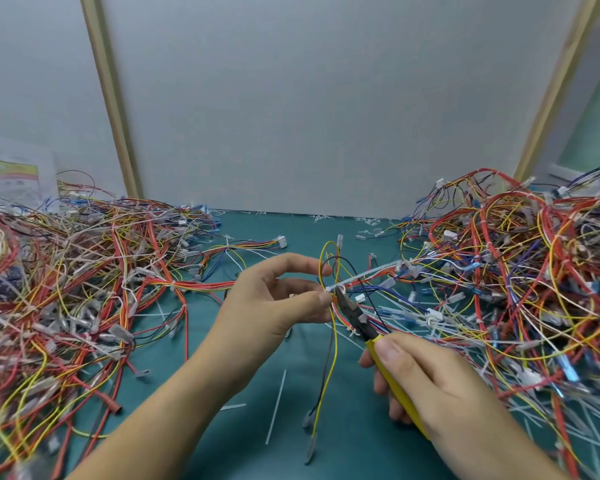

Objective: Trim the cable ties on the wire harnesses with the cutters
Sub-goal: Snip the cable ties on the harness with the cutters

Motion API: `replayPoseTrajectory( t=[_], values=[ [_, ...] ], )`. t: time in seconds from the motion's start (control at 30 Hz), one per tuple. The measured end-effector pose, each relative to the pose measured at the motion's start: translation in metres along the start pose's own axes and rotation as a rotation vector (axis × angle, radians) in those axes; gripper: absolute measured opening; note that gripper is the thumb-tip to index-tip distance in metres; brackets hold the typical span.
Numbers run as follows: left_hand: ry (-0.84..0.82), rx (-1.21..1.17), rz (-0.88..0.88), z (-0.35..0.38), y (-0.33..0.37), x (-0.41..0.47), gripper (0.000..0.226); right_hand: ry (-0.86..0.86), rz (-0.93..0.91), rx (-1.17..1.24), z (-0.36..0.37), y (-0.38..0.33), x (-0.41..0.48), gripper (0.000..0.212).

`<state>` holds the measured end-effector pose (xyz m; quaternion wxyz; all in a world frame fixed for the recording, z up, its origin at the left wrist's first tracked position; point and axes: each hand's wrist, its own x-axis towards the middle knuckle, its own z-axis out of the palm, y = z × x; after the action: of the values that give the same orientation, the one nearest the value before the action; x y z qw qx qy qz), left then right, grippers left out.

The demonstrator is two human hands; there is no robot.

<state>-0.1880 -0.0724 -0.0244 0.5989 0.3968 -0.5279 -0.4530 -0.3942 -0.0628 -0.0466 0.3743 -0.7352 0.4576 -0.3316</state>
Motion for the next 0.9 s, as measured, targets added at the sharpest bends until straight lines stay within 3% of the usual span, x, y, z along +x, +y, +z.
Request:
replayPoseTrajectory(
  t=[0.9],
  values=[
    [-0.028, 0.071, -0.004, 0.0012, 0.0009, -0.0014, 0.023, 0.009, -0.011, -0.102, -0.0007, -0.0018, -0.0016, 0.058]
  ],
)
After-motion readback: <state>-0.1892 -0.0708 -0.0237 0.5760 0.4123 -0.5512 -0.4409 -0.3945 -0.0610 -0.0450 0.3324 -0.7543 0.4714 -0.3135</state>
